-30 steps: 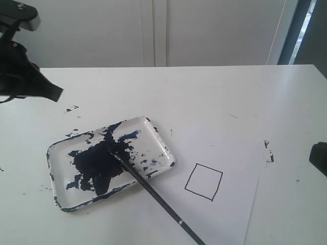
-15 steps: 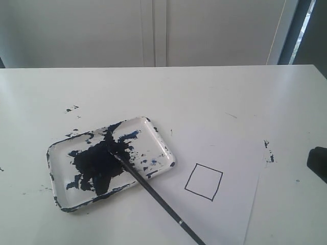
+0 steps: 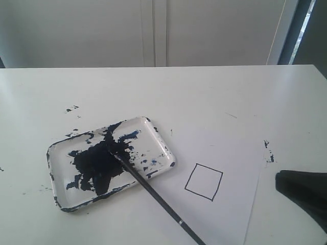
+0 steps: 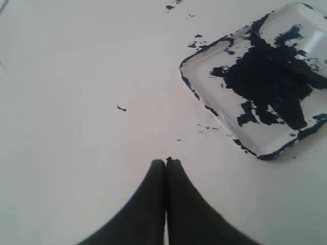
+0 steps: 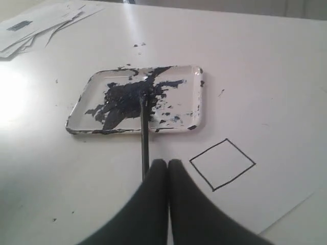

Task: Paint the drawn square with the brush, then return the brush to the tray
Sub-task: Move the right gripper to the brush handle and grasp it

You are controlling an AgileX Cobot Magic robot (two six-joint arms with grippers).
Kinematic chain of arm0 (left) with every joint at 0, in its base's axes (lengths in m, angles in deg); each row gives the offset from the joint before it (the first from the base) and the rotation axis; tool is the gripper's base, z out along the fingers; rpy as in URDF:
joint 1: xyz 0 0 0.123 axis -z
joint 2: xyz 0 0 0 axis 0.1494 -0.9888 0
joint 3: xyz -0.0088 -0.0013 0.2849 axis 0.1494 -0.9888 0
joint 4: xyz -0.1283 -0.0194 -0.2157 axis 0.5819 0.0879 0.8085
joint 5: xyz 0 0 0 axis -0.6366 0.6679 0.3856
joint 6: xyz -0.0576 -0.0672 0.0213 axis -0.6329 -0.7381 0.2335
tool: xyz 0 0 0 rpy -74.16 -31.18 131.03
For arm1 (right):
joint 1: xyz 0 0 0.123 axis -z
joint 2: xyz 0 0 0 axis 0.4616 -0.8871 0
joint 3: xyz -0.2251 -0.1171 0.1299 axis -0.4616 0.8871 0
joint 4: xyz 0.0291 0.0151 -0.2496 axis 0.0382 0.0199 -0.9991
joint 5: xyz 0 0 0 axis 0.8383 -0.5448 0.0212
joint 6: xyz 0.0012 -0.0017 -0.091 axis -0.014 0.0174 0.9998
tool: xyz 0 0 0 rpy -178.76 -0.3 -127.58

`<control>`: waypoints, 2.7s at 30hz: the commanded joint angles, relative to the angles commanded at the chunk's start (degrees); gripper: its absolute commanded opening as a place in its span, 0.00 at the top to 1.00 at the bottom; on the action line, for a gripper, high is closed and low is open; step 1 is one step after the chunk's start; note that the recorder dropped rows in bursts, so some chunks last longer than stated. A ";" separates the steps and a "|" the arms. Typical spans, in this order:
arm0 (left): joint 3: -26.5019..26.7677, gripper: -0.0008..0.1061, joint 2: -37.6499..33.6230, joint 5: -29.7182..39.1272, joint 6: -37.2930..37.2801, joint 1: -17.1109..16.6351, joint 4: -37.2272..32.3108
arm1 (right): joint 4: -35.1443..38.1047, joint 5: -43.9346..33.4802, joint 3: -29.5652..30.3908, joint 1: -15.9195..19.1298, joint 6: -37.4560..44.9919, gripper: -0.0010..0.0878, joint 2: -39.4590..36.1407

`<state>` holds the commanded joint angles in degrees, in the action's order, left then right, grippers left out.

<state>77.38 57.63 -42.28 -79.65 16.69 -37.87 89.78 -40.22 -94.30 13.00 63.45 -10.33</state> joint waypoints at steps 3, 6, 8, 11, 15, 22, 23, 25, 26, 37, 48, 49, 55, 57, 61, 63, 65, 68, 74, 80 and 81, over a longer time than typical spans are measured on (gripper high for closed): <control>0.00 0.99 0.00 -1.65 7.89 0.00 7.08 | 4.06 -2.02 -2.17 0.00 4.83 0.99 -6.75; 0.00 0.99 0.00 -1.57 13.11 0.00 11.54 | 4.06 -3.32 -4.81 -1.00 6.08 0.99 -14.14; -0.03 0.99 0.00 -1.17 14.24 0.00 13.07 | 4.16 -3.91 -6.18 -2.11 6.08 0.99 -18.69; -1.08 0.99 0.00 -1.50 14.97 0.00 13.67 | 4.14 -5.47 -9.23 -6.41 8.75 0.99 -28.31; -1.57 0.99 0.00 -1.50 14.97 0.00 14.34 | -2.58 2.25 -13.62 -15.11 7.76 0.99 -35.83; -1.57 0.99 0.00 -1.50 14.97 0.00 14.34 | -35.05 15.79 -19.40 -17.12 -13.30 0.99 -35.64; -1.57 0.99 0.00 -1.61 14.97 0.00 14.46 | -41.66 15.64 -19.85 -17.12 -17.00 0.99 -35.64; -1.57 0.99 0.00 -1.91 14.97 0.00 14.46 | -56.06 15.16 -21.51 -17.53 -28.19 0.99 -35.77; -1.57 0.99 0.00 -2.02 14.97 0.00 14.46 | -63.51 13.61 -22.36 -18.75 -31.79 0.99 -35.89; -1.57 0.99 0.00 -2.11 14.97 0.00 14.46 | -58.83 9.00 -24.96 -29.70 -58.89 0.99 -37.71; -1.57 0.99 0.00 -2.16 14.97 0.00 14.46 | -51.96 8.80 -24.74 -35.31 -50.98 0.86 -49.39; -1.57 0.99 0.00 -2.16 14.97 0.00 14.46 | -51.02 9.88 -24.74 -35.94 -48.26 0.80 -50.31; -1.57 0.99 0.00 -2.16 14.97 0.00 14.46 | -49.89 22.18 -24.74 -38.73 -45.17 0.52 -54.28; -1.57 0.99 0.00 -2.16 14.97 0.00 14.46 | -49.93 24.77 -24.74 -38.76 -45.56 0.52 -55.07; -1.57 0.99 0.00 -2.16 14.97 0.00 14.46 | -49.93 26.33 -24.49 -38.89 -45.56 0.53 -56.54; -1.57 0.99 0.00 -2.16 14.97 0.00 14.46 | -49.83 27.95 -23.57 -39.30 -45.56 0.56 -57.08; -1.57 0.99 0.00 -2.16 14.97 0.00 14.46 | -49.71 29.97 -22.31 -40.15 -46.00 0.58 -57.45; -1.57 0.99 0.00 -2.16 14.97 0.00 14.46 | -49.60 32.89 -20.03 -41.32 -46.58 0.58 -57.82; -1.57 0.99 0.00 -2.16 14.97 0.00 14.46 | -49.60 36.47 -16.16 -41.78 -46.86 0.58 -57.87; -1.57 0.99 0.00 -2.16 14.97 0.00 14.46 | -49.60 37.30 -14.13 -41.78 -46.86 0.58 -57.87; -1.57 0.99 0.00 -2.16 14.97 0.00 14.46 | -49.60 37.30 -13.90 -41.78 -46.86 0.58 -57.87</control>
<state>75.81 57.63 -44.45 -64.68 16.69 -23.42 40.18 -2.92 -108.20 -28.78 16.58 -68.20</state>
